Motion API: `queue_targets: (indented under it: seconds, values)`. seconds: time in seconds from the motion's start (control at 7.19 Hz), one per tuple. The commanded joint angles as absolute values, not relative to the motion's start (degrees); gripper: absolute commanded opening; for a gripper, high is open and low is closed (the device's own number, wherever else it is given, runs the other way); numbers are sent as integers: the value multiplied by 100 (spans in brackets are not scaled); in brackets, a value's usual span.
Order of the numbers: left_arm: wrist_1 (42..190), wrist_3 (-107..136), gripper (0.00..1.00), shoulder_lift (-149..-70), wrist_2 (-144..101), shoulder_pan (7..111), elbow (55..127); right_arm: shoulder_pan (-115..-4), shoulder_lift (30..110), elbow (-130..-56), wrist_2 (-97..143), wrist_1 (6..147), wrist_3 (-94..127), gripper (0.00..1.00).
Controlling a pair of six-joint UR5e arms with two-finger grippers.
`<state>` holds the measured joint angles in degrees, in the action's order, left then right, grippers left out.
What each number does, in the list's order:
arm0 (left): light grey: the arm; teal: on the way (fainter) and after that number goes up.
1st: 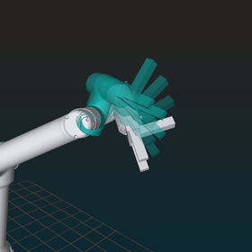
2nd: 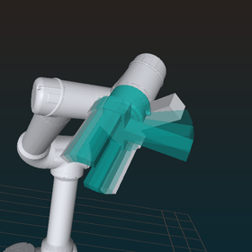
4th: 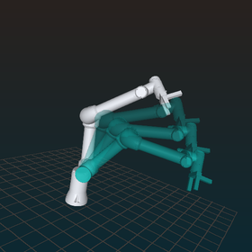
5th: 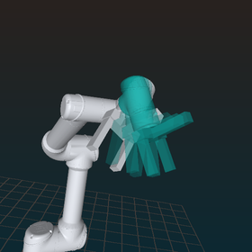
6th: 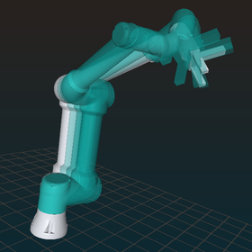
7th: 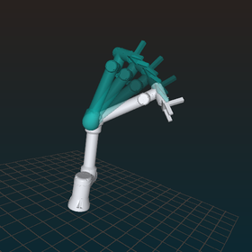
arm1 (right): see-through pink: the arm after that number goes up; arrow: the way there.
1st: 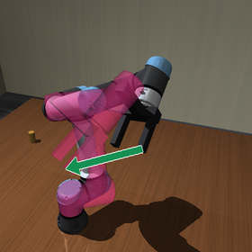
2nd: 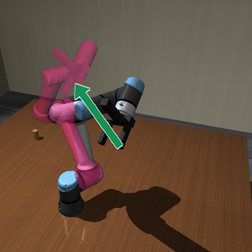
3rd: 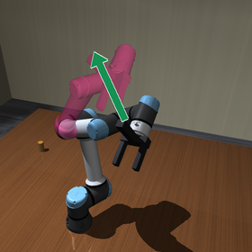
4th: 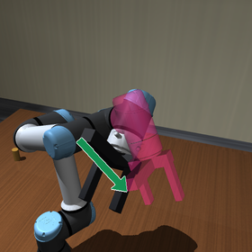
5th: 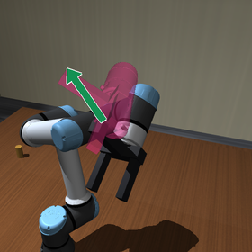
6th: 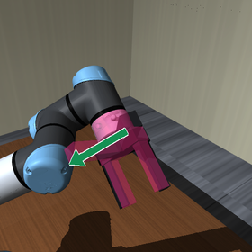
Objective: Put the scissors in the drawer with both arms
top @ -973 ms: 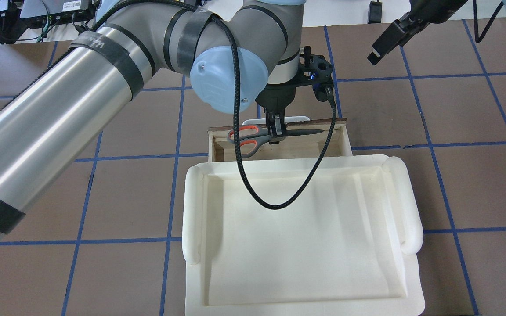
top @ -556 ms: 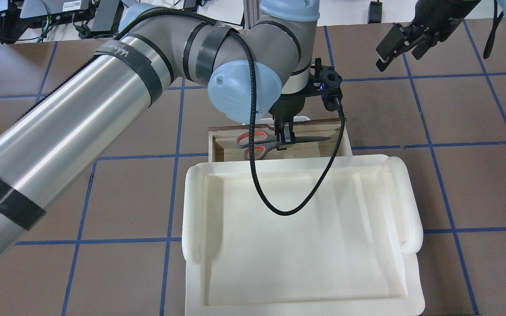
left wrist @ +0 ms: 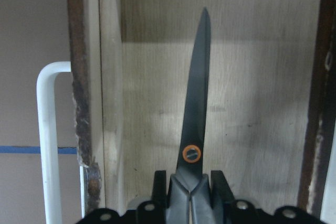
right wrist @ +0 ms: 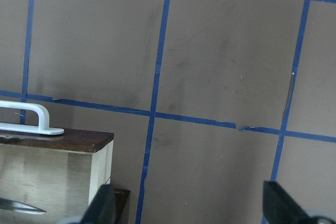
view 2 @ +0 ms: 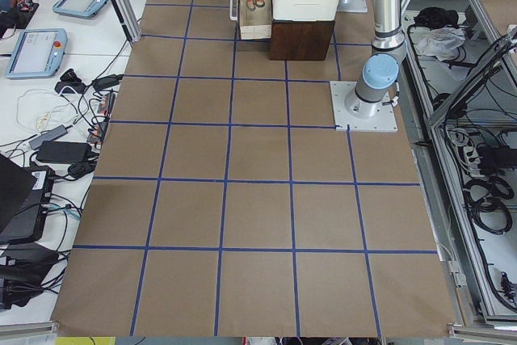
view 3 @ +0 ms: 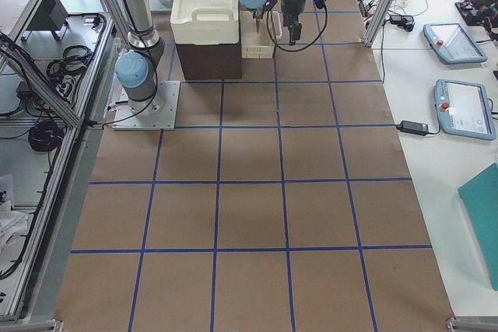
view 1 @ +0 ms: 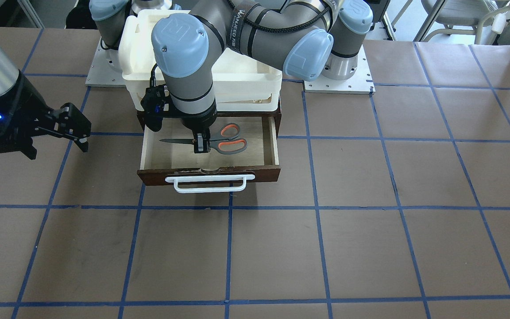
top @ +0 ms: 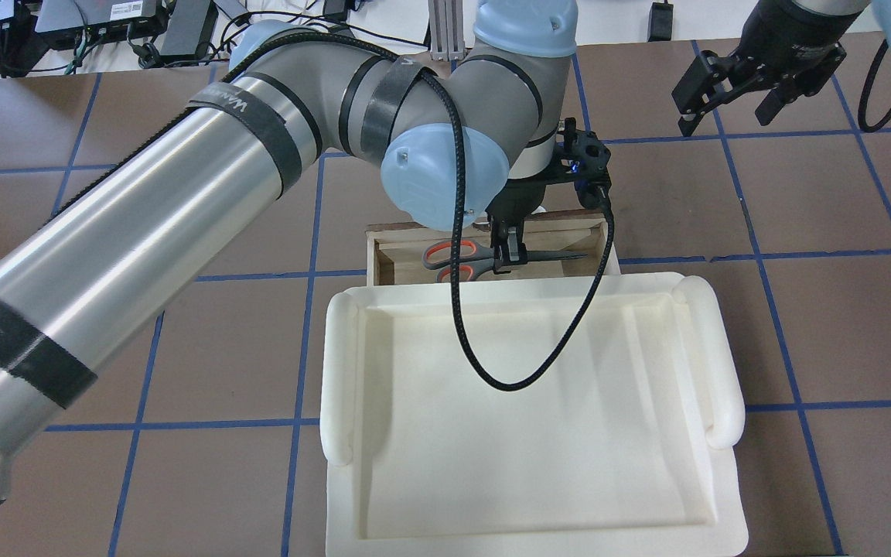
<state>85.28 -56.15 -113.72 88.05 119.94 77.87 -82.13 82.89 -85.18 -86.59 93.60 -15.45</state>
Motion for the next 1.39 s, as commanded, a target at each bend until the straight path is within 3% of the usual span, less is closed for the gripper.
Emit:
queue_targets:
  seconds: [0.0, 0.14, 0.28, 0.56, 0.7, 1.25]
  values:
    - [8508, -5546, 44, -11373, 8789, 11997, 7796, -8367, 8271, -8534, -8692, 9352, -1301, 100]
    - [8517, -5537, 74, -11364, 8754, 12006, 7796, -8411, 8279, -8534, -8684, 9352, -1301, 100]
    - [8517, -5546, 85, -11364, 8771, 11997, 7796, -8429, 8314, -8604, -8657, 9343, -1318, 100]
    - [8517, -5546, 90, -11356, 8780, 11997, 7805, -8586, 8350, -8727, -8954, 9360, -1275, 100]
    - [8517, -5546, 100, -11329, 8806, 11997, 7796, -8709, 8350, -8728, -9113, 9386, -1170, 100]
    - [8508, -5520, 100, -10988, 8807, 11666, 7717, -8833, 8350, -8728, -9088, 9422, -748, 100]
